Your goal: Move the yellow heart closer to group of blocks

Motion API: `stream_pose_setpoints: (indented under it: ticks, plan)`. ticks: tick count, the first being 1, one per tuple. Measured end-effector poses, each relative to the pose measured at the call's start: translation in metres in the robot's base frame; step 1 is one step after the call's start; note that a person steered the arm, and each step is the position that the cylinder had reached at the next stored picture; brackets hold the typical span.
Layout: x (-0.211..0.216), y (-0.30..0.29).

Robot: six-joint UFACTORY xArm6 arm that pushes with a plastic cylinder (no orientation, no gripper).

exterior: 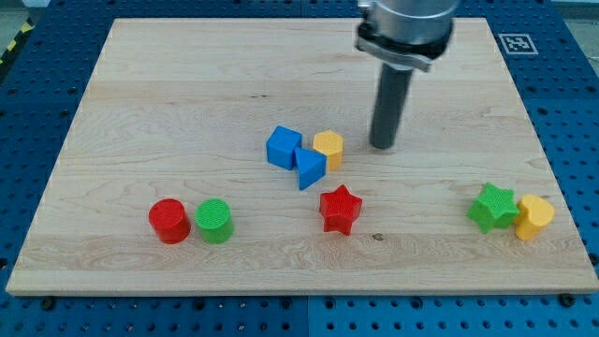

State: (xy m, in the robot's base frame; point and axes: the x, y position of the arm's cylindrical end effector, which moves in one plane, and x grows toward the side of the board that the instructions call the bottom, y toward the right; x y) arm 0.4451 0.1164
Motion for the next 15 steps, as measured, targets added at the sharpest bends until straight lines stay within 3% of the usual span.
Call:
stream_pose_setpoints:
  ticks: [2, 4, 6, 7, 10, 15]
  plan:
    - [0.047, 0.094]
    - [0.064, 0.17]
    - [0.141, 0.183]
    - [0.162, 0.154]
    - [0.152, 0.137]
    - [0.084, 0.138]
